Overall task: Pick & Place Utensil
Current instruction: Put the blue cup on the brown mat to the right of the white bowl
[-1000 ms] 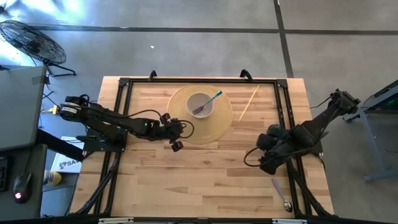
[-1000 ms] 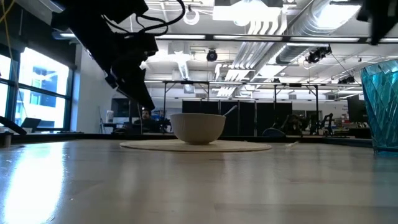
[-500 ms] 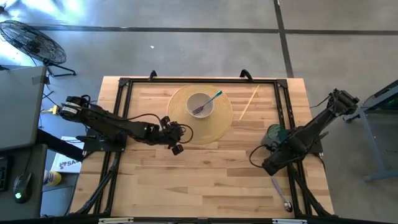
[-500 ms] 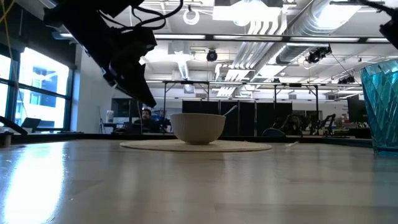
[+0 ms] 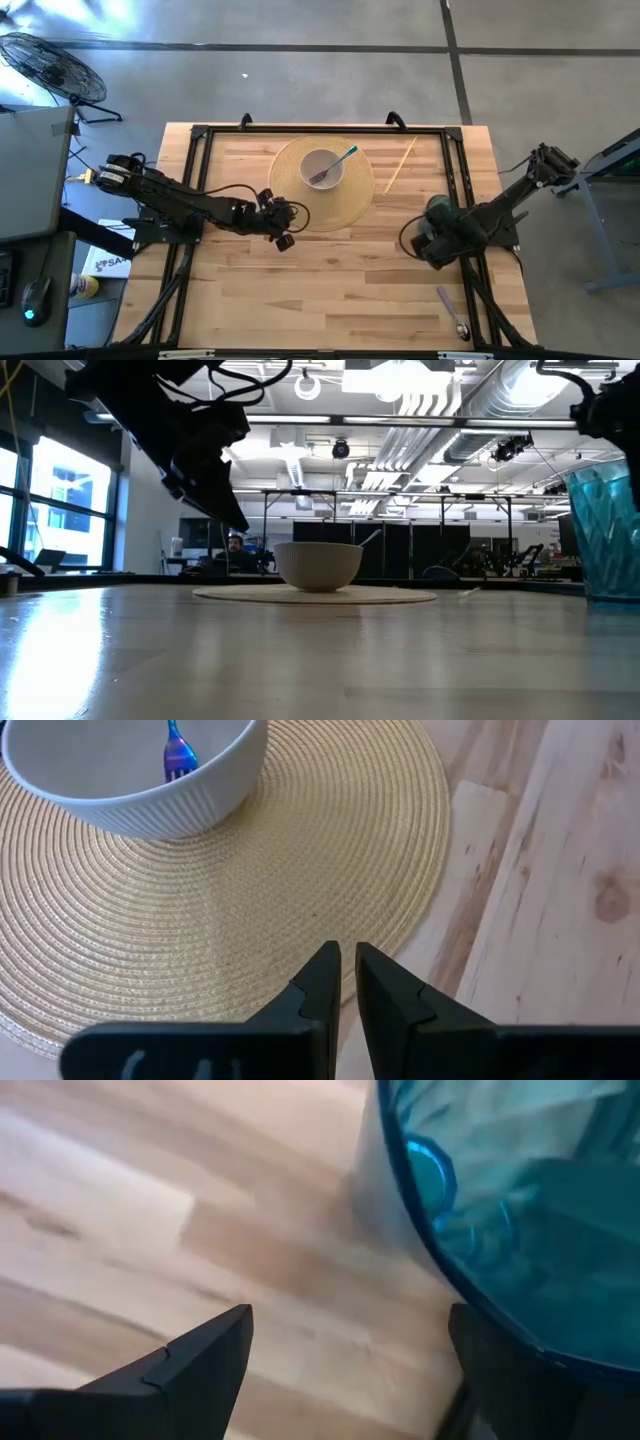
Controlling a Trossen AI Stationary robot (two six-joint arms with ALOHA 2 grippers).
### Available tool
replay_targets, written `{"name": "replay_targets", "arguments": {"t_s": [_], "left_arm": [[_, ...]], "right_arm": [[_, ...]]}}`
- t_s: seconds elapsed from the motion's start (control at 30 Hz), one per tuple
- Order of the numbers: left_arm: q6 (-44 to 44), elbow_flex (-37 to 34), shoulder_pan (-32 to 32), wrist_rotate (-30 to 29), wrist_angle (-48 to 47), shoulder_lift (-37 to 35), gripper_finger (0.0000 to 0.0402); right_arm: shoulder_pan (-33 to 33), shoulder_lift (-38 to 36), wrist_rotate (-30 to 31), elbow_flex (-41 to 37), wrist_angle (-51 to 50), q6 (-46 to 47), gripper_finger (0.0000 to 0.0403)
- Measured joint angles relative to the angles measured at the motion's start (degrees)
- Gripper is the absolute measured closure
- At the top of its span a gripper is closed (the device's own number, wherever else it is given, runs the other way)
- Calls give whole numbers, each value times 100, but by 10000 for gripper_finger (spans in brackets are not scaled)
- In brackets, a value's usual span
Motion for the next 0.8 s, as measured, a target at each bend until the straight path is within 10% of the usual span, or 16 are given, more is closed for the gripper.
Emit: {"name": "replay_targets", "arguments": {"t_s": [0.27,0.8], "left_arm": [[-12,-2,1,30,0,0,370],[-876,-527,-787,-184,225,0,370]], "right_arm": [[-340,0,1010,0,320,-238,71],[392,2071,575,4,1094,979,99]]}}
